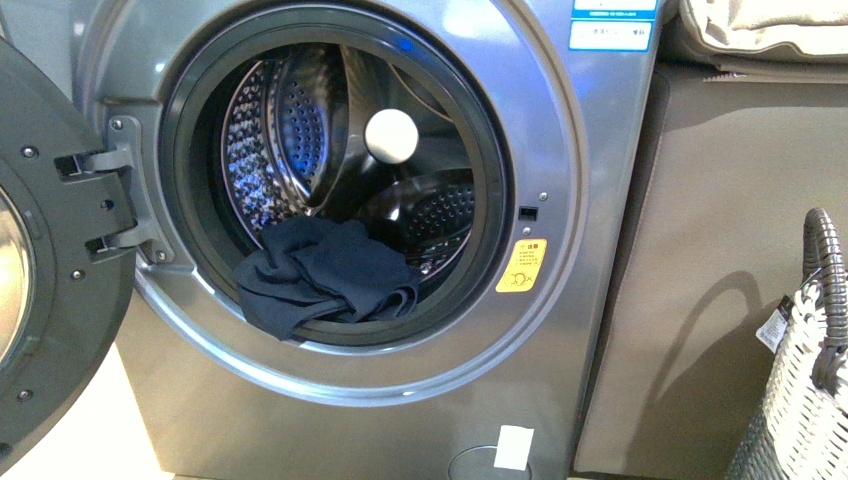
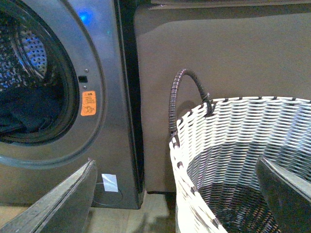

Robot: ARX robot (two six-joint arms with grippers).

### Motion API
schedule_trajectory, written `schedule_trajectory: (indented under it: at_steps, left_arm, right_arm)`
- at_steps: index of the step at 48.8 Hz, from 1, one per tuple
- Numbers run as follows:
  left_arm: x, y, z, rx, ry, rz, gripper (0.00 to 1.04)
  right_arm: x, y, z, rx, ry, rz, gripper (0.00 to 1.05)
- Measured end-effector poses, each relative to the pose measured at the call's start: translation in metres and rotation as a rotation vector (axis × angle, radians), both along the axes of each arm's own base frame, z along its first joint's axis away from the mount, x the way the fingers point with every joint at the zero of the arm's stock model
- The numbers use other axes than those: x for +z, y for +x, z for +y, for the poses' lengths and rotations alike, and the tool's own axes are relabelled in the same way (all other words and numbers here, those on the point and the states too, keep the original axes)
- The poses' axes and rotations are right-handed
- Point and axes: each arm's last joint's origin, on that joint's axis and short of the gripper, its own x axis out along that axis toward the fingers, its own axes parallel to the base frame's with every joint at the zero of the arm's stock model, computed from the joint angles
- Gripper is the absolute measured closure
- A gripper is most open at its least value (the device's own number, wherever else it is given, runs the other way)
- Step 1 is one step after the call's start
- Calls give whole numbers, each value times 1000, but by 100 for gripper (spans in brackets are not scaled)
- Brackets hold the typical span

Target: Put clothes into washing machine

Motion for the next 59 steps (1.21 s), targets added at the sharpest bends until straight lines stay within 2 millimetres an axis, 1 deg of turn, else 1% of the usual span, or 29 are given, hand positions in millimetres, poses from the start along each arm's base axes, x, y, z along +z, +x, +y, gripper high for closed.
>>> schedule_trajectory:
  at_steps: [5, 10, 13, 36, 37, 44, 45, 55, 56, 59]
  left_arm:
    - [0, -2, 0, 0, 0, 2, 101]
    - [-5, -9, 0, 0, 0, 36, 101]
    - [-3, -12, 0, 1, 0, 10, 101]
    - [-3, -13, 0, 0, -1, 8, 100]
    - [-3, -13, 0, 0, 0, 8, 95]
    - [-3, -13, 0, 0, 0, 8, 70]
    - [-3, -13, 0, 0, 0, 8, 65]
    - [-3, -13, 0, 0, 0, 8, 29]
    - [-3, -13, 0, 0, 0, 8, 24]
    - [-3, -13, 0, 0, 0, 8, 13]
  right_arm:
    - [0, 0, 0, 0, 0, 0, 7]
    - [0, 0, 0, 0, 0, 0, 7]
    - [0, 0, 0, 0, 0, 0, 7]
    - [0, 0, 0, 0, 0, 0, 7]
    - [0, 0, 0, 0, 0, 0, 7]
    - [0, 0, 0, 0, 0, 0, 7]
    - [0, 0, 0, 0, 0, 0, 7]
    - [0, 0, 0, 0, 0, 0, 7]
    - [0, 0, 0, 0, 0, 0, 7]
    - [0, 0, 0, 0, 0, 0, 7]
